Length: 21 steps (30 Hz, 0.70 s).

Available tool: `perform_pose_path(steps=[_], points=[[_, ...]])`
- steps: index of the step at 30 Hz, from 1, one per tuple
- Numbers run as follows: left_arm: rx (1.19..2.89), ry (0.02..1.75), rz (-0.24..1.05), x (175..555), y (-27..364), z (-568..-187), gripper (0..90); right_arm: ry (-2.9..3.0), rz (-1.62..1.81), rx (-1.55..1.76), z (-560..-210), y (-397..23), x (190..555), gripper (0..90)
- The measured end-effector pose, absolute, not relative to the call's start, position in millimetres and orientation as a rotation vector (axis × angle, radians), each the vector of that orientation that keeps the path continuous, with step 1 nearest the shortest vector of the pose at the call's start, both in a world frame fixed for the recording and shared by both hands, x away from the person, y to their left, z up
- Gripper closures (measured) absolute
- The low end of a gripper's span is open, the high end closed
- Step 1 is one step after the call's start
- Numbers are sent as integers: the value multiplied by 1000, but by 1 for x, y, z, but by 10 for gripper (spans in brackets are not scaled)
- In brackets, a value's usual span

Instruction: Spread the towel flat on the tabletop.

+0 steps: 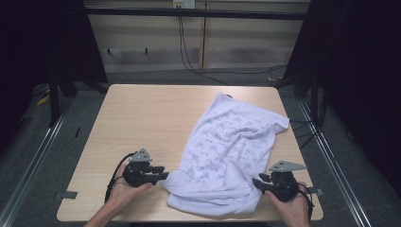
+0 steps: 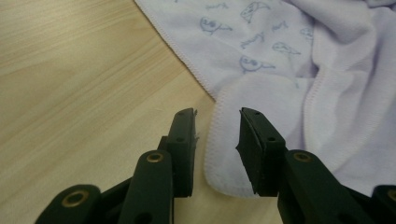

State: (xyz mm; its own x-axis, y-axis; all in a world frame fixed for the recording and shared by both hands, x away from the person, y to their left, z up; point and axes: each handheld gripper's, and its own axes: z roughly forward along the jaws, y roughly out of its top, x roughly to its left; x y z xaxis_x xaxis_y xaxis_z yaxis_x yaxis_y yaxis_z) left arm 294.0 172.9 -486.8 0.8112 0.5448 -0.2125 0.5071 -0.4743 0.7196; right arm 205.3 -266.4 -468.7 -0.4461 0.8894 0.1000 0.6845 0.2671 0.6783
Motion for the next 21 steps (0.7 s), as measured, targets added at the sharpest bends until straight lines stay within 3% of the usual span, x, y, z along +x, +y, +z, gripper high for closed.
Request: perform_pose_path(steps=[3, 8, 16, 21], points=[[2142, 771, 4, 295, 165, -491, 665, 2196, 968, 1460, -469, -273, 204, 631], [2227, 720, 30, 289, 154, -497, 681, 2232, 1124, 1412, -465, -268, 214, 579], [2221, 720, 25, 292, 159, -499, 745, 2330, 1202, 1310, -453, -238, 281, 554], [2229, 696, 37, 290, 160, -499, 802, 2440, 1118, 1358, -474, -215, 313, 543]])
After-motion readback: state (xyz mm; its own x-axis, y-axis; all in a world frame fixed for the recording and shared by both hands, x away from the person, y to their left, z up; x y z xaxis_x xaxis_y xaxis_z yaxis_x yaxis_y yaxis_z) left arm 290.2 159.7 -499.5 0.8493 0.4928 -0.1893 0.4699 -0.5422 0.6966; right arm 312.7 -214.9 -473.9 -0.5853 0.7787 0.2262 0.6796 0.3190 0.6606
